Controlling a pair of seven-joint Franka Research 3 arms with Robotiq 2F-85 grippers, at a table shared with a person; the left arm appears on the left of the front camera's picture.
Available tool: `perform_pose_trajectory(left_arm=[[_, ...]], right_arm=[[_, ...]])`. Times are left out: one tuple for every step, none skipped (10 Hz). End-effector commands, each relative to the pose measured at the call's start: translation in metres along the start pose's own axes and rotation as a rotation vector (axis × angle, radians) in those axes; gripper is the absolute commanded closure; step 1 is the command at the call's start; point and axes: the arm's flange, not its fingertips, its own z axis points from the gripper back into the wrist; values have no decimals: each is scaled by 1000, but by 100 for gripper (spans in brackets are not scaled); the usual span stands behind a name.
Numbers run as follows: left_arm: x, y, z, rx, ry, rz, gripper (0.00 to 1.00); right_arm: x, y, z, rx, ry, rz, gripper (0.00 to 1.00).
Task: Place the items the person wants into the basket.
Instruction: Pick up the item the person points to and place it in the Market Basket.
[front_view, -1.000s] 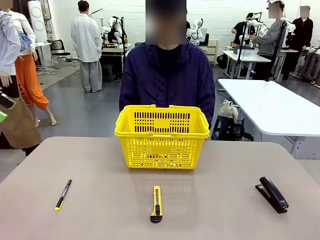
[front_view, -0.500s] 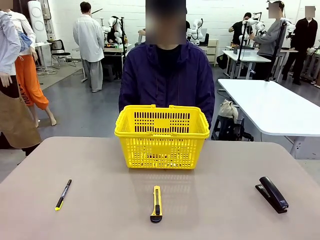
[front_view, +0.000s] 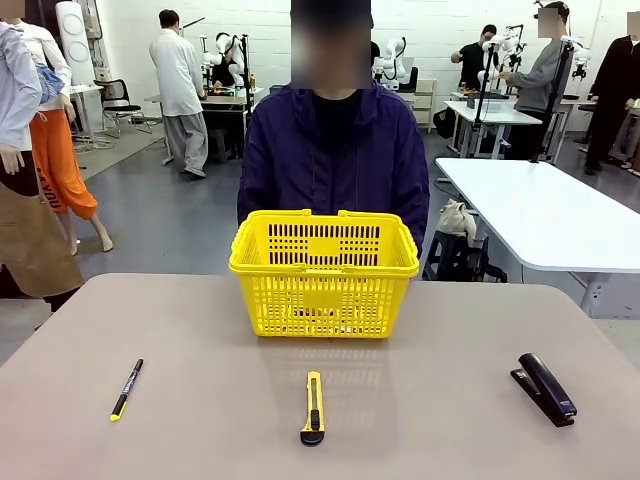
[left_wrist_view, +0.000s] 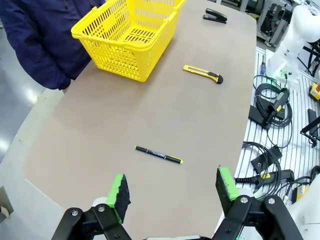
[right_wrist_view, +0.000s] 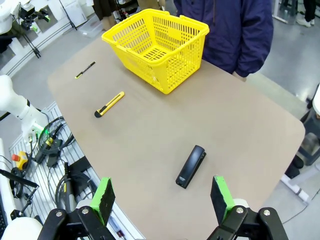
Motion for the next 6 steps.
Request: perform_pose_trajectory(left_arm=[[1,1,0,-4,-23,-13,10],[1,1,0,-4,-23,-13,10],[1,1,0,-4,-23,-13,10],[1,1,0,-4,-23,-13,10],[1,1,0,-4,-23,-13,10],[1,1,0,-4,-23,-13,10]], right_arm=[[1,-1,-2,17,-20,13,0],[1,-1,-2,17,-20,13,0],[1,-1,-2,17,-20,13,0],[1,-1,-2,17,-20,13,0],[1,-1,-2,17,-20,13,0],[1,-1,-2,17,-20,13,0]])
